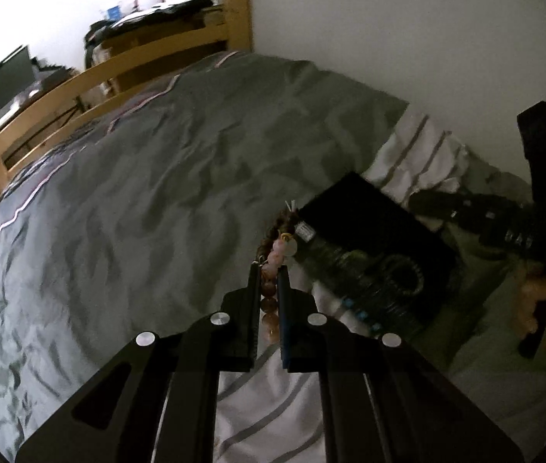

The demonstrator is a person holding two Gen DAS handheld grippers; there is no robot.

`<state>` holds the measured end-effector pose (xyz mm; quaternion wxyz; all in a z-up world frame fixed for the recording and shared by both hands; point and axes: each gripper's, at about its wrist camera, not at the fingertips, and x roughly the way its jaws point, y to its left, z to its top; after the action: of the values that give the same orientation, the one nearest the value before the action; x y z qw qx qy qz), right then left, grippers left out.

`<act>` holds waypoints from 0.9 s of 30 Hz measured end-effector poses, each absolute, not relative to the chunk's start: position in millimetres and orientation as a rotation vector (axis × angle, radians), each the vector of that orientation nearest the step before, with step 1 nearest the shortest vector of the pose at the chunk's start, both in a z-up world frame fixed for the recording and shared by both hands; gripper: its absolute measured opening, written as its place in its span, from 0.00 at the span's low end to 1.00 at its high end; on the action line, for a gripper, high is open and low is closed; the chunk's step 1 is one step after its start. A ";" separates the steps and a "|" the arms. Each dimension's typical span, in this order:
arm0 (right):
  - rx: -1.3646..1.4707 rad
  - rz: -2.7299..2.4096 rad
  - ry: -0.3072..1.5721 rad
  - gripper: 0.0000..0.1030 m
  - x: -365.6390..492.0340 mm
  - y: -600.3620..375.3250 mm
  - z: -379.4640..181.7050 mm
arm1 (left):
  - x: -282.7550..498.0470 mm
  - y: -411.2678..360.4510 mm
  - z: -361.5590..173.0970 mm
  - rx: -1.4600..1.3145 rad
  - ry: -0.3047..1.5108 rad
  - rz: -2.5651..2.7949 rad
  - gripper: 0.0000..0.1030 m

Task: Organize jewelry
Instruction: 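Carry the bead bracelet and silver ring over the black box with both grippers, then open both grippers to drop the bracelet and ring into the black box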

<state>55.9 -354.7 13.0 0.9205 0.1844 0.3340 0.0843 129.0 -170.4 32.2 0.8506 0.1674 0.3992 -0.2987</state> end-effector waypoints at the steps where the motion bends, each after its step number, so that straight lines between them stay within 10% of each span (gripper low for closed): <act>1: 0.381 0.169 0.688 0.20 54.9 -356.7 13.4 | 130.1 -177.9 30.7 0.353 0.843 -0.641 0.07; 27: 0.407 0.167 0.795 0.20 71.4 -382.4 -8.3 | 151.7 -269.2 -27.4 0.308 0.910 -0.750 0.07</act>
<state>71.4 -382.4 -8.3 0.8986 0.1966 0.3840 0.0806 151.7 -269.2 -27.4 0.8199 0.1445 0.4276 -0.3522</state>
